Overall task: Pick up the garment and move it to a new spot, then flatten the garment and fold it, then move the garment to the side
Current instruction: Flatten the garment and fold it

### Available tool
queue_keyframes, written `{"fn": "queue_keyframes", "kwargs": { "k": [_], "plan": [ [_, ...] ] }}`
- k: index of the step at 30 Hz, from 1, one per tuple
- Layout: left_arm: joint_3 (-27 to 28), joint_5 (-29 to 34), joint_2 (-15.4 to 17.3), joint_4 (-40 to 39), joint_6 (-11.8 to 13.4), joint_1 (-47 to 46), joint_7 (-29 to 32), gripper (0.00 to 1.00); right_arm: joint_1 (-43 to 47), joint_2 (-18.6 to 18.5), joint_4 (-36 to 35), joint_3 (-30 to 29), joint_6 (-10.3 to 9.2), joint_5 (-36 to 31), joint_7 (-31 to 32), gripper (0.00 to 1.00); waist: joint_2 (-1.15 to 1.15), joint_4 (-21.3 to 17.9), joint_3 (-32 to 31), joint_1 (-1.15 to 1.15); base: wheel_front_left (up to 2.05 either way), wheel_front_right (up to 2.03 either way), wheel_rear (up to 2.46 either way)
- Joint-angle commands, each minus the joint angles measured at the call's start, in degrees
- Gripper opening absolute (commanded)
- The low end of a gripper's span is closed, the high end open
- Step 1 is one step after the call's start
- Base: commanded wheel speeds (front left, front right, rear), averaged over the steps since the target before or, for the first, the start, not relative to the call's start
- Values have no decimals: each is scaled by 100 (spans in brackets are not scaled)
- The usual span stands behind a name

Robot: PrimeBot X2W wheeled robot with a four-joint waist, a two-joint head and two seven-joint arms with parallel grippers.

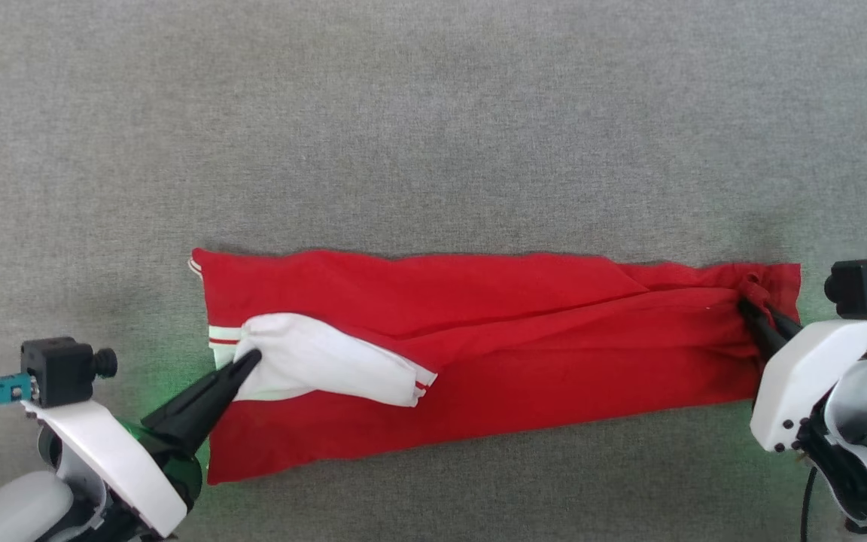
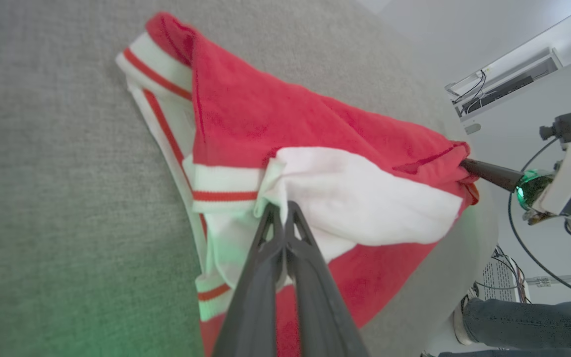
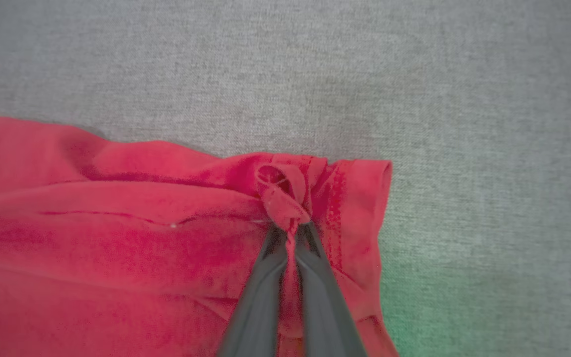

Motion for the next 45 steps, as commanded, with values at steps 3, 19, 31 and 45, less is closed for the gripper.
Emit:
{"fn": "queue_keyframes", "kwargs": {
  "k": [3, 19, 31, 45],
  "plan": [
    [224, 238, -118, 83, 12, 135, -28, 100, 42, 15, -18, -155, -3, 106, -17, 100, 0, 23, -123, 0, 0, 0, 0],
    [2581, 2273, -1857, 1139, 12, 1445, -29, 100, 264, -99, 628, -962, -3, 578, 823, 100, 0, 701, -701, 0, 0, 0, 0],
    [4391, 4739, -3040, 1106, 12, 2059, -29, 100, 172, -30, 1239, -1166, -3, 556, 1112, 86, 0, 982, -894, 0, 0, 0, 0],
    [4940, 5494, -3288, 774, 13, 2262, -29, 100, -116, 49, 1245, -1751, -18, 551, 863, 0, 0, 798, -847, 0, 0, 0, 0]
  ]
}}
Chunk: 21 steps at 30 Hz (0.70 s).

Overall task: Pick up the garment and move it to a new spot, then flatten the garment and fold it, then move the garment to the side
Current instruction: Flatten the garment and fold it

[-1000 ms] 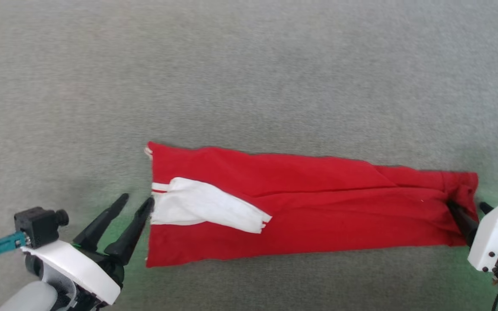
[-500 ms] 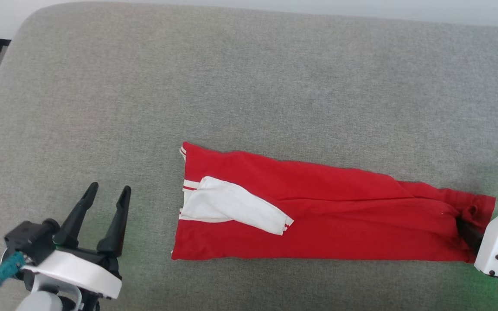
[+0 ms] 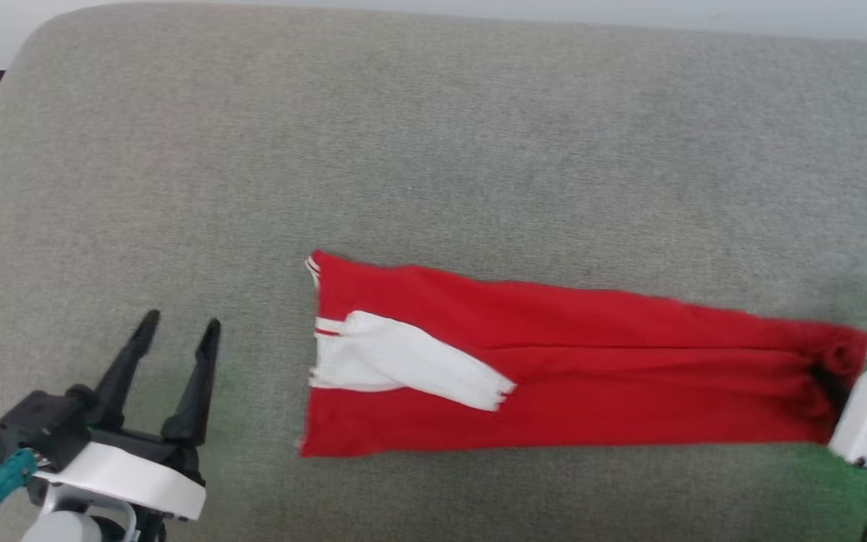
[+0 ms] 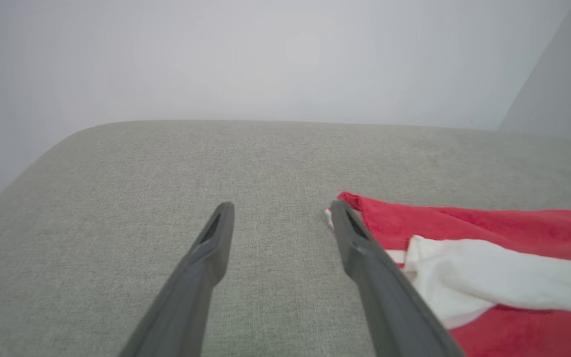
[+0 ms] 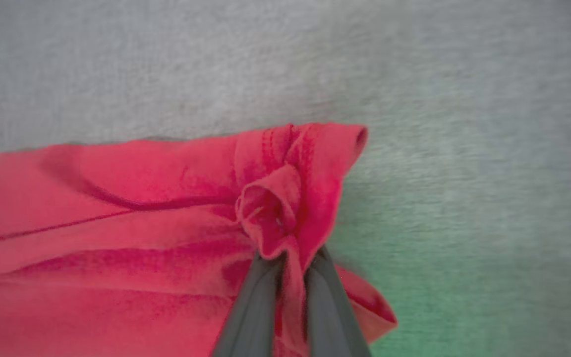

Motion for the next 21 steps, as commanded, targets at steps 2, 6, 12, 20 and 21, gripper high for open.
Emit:
{"fn": "queue_keyframes", "kwargs": {
  "k": [2, 6, 12, 20, 21],
  "plan": [
    [69, 5, 11, -46, 14, 95, -29, 100, -65, -87, -39, -258, -36, -32, -99, 0, 0, -84, 19, 0, 0, 0, 0],
    [58, -7, 31, -132, 14, 116, -30, 100, -137, -248, -186, -938, -34, -167, -213, 0, 0, -216, 29, 0, 0, 0, 0],
    [24, -9, 84, -132, 14, 66, -30, 100, -251, -594, -363, -1715, -25, -446, -289, 0, 0, -306, 39, 0, 0, 0, 0],
    [-98, -98, 103, -93, 14, 104, -30, 100, 71, -703, -1050, -801, -23, -360, -42, 0, 0, -353, -19, 0, 0, 0, 0],
    [-98, -98, 103, -93, 14, 104, -30, 100, 71, -703, -1050, -801, -23, -360, -42, 0, 0, -353, -19, 0, 0, 0, 0]
  ]
}}
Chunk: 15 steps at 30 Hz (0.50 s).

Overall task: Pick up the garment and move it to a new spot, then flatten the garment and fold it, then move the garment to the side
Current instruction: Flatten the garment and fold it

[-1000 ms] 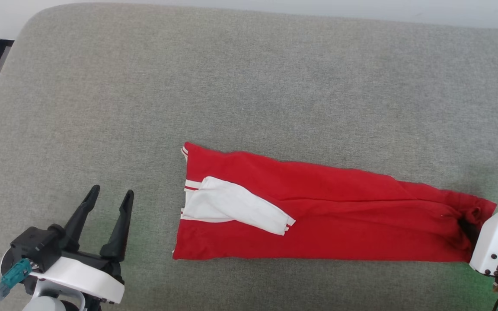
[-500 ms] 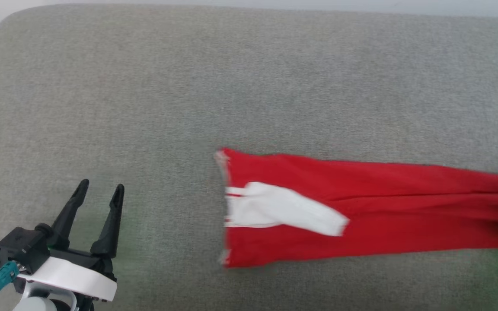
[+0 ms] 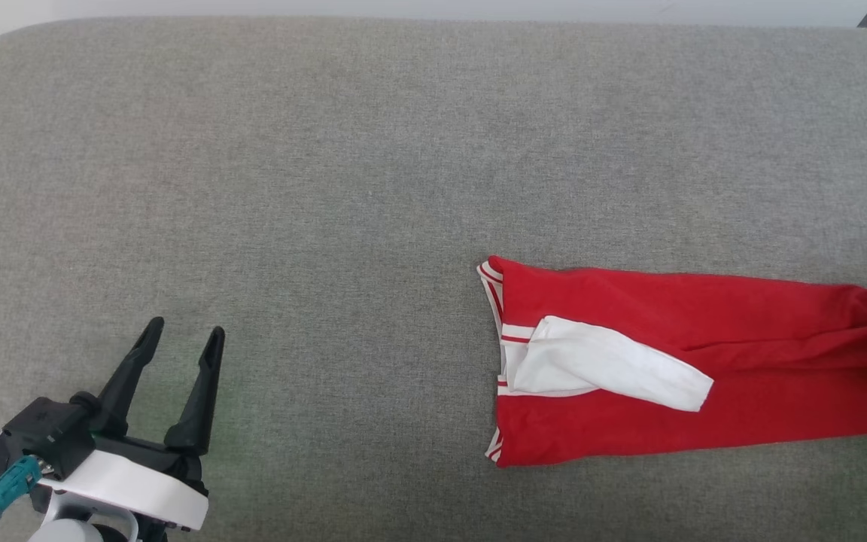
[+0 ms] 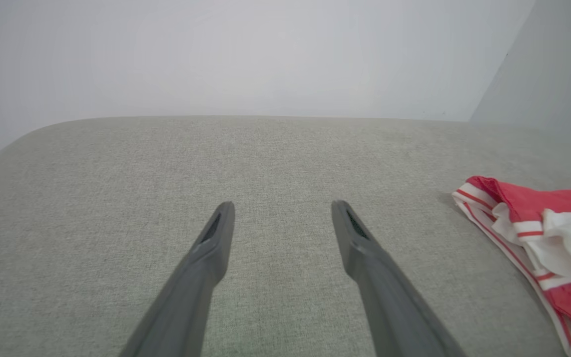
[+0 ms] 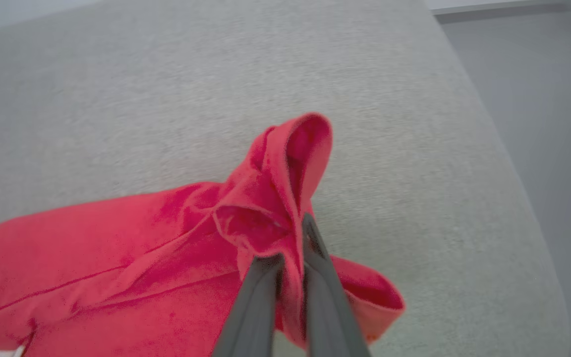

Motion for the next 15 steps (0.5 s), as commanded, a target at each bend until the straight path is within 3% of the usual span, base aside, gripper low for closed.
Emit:
{"fn": "queue_keyframes", "kwargs": {
  "k": [1, 9, 15],
  "plan": [
    [-19, -47, 21, -1, 14, 2, -30, 100, 82, -3, -177, 254, -5, 31, 41, 0, 0, 1, 7, 0, 0, 0, 0],
    [-77, -89, -52, -22, 14, -150, -30, 100, 317, 224, -1155, 2254, -5, 75, 372, 0, 0, 123, 89, 0, 0, 0, 0],
    [-237, -103, -120, 27, 14, -303, -30, 100, -110, 383, -963, 3663, -5, 22, 456, 0, 0, 279, 175, 0, 0, 0, 0]
  ]
}}
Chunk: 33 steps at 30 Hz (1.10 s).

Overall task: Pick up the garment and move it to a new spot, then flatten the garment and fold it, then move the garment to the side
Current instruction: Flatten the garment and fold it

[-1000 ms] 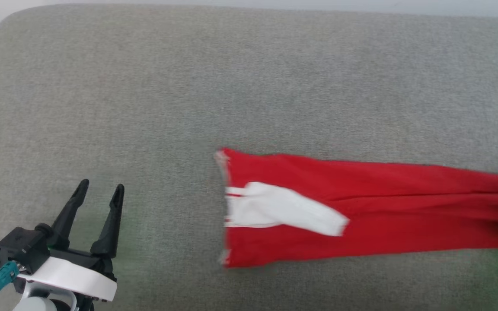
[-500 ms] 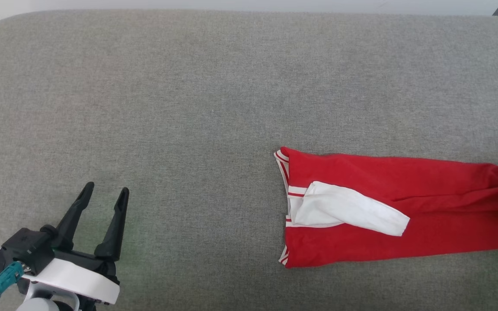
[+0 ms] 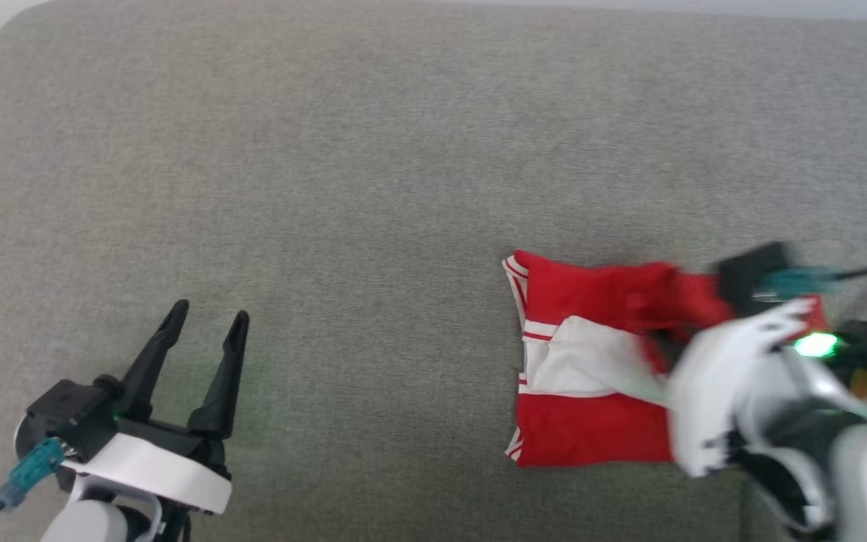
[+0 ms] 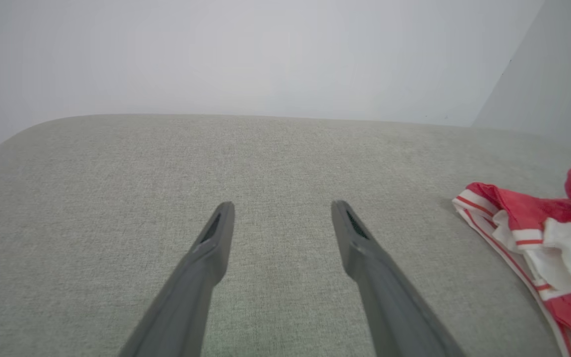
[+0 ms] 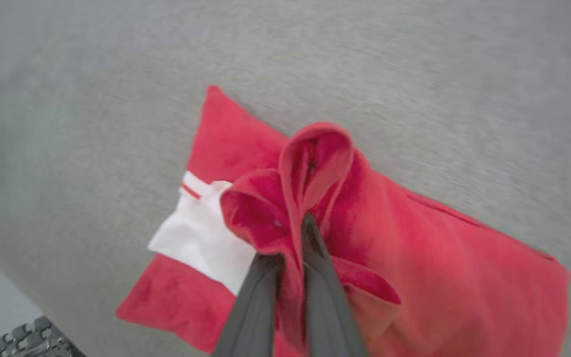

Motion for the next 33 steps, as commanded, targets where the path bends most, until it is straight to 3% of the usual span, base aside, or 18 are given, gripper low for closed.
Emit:
{"fn": "queue_keyframes", "kwargs": {
  "k": [1, 7, 16, 18, 19, 20, 31, 33],
  "plan": [
    [-43, -63, -28, 14, 14, -92, -30, 100, -146, 29, 124, 254, -5, 6, 11, 0, 0, 71, 39, 0, 0, 0, 0],
    [-187, -120, -91, 37, 14, -275, -30, 100, -652, 50, 749, 1028, -5, 50, -77, 0, 0, 287, 168, 0, 0, 0, 0],
    [-219, -186, -118, 150, 14, -380, -30, 100, -903, 70, 1712, 1256, -5, 29, -477, 0, 0, 418, 248, 0, 0, 0, 0],
    [-198, -190, -99, 175, 14, -358, -30, 100, -911, 101, 1802, 1246, -5, 53, -621, 32, 0, 394, 212, 0, 0, 0, 0],
    [-182, -194, -86, 187, 14, -330, -30, 100, -896, 148, 1798, 1211, -5, 110, -705, 93, 0, 373, 179, 0, 0, 0, 0],
    [-166, -200, -76, 197, 14, -306, -30, 100, -887, 166, 1779, 1188, -5, 139, -775, 100, 0, 349, 150, 0, 0, 0, 0],
    [-113, -321, 11, 264, 14, -49, -30, 100, -623, -16, 1528, 733, -4, 664, -1528, 100, 0, -107, -295, 0, 0, 0, 0],
    [-107, -400, 49, 296, 14, -24, -30, 100, -620, -219, 1563, 679, -4, 779, -1820, 100, 0, -210, -382, 0, 0, 0, 0]
  ]
}}
